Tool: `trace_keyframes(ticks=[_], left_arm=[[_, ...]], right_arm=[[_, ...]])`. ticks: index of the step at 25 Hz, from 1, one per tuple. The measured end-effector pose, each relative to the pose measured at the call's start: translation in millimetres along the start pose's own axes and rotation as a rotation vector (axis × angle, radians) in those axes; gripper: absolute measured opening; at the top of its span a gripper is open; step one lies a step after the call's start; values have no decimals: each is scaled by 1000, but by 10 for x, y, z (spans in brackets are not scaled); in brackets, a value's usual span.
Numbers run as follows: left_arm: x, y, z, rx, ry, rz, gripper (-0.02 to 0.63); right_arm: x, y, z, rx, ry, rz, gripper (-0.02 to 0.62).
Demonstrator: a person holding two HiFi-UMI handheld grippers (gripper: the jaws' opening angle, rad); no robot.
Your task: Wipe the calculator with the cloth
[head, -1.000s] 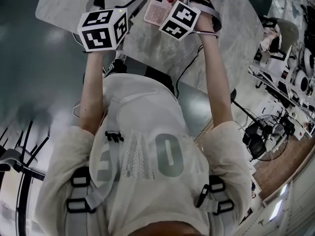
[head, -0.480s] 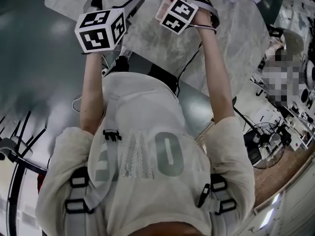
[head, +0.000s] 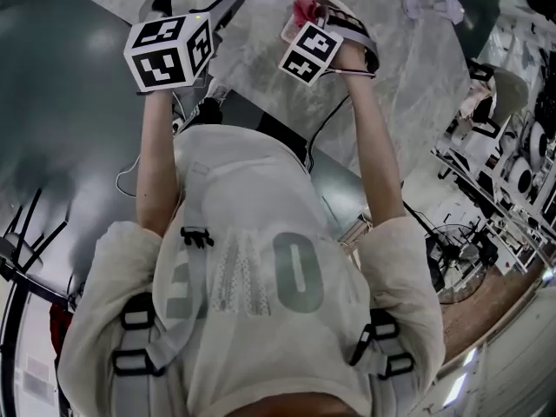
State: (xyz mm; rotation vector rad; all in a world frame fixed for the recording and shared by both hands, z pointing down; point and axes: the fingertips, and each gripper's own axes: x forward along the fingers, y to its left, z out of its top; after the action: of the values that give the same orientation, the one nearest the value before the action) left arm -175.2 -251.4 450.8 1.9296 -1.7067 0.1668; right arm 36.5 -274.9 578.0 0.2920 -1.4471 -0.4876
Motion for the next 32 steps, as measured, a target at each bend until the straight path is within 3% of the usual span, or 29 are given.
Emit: trace_keyframes(ticks=[6, 13, 32], left_arm=[[21, -42, 45, -8, -20, -18, 511], [51, -59, -11, -17, -16, -27, 511], [85, -65, -56, -21, 0, -43, 511]], right_arm=[[-137, 308, 100, -1, -18, 79, 54], [-221, 568, 179, -29, -25, 84, 54], [-286, 707, 254, -17, -41, 138, 54]])
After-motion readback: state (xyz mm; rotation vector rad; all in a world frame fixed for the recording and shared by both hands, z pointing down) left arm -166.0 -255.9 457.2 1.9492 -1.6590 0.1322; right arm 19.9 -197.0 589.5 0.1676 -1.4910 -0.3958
